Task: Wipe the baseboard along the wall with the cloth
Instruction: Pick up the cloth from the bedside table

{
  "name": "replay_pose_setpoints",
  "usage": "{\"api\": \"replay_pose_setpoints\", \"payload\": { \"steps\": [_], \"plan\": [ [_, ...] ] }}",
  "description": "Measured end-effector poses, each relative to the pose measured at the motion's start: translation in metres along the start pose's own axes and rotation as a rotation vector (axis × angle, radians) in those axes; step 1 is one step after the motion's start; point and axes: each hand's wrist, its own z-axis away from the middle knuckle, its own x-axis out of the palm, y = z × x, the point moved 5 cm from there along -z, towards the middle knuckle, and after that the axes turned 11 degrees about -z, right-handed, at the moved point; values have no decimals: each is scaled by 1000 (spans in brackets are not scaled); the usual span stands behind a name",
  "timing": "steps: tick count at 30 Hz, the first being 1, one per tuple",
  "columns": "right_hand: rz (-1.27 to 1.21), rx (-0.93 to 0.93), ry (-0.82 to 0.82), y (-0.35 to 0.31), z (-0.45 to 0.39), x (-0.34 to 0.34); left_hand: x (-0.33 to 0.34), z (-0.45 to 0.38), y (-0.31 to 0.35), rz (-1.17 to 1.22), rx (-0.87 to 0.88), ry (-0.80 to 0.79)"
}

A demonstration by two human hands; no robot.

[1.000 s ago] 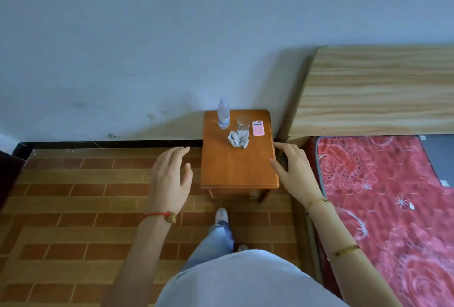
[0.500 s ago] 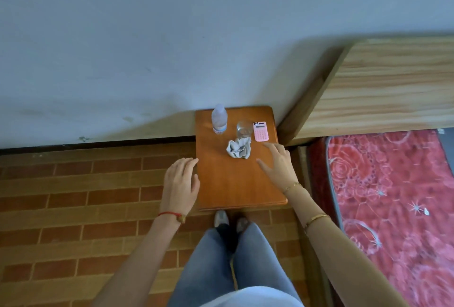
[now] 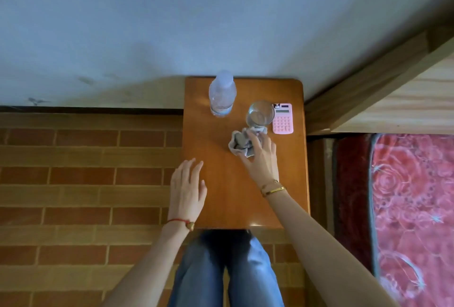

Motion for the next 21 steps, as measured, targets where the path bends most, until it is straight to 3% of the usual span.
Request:
{"api": "replay_pose_setpoints", "payload": {
  "steps": [6,10,16,21],
  "plan": [
    [134,-49,157,14,-13,28,40,13,-9,5,-18,42],
    [60,-115,217,12,-14,30,47,15,-9,19,-21,80],
    [-19,-109,85,1,6,18,34,15,-9,28,-19,29],
    [-145,-90,-11,-39,44,-29,-30,34,-10,161,-82,-2]
  ]
}}
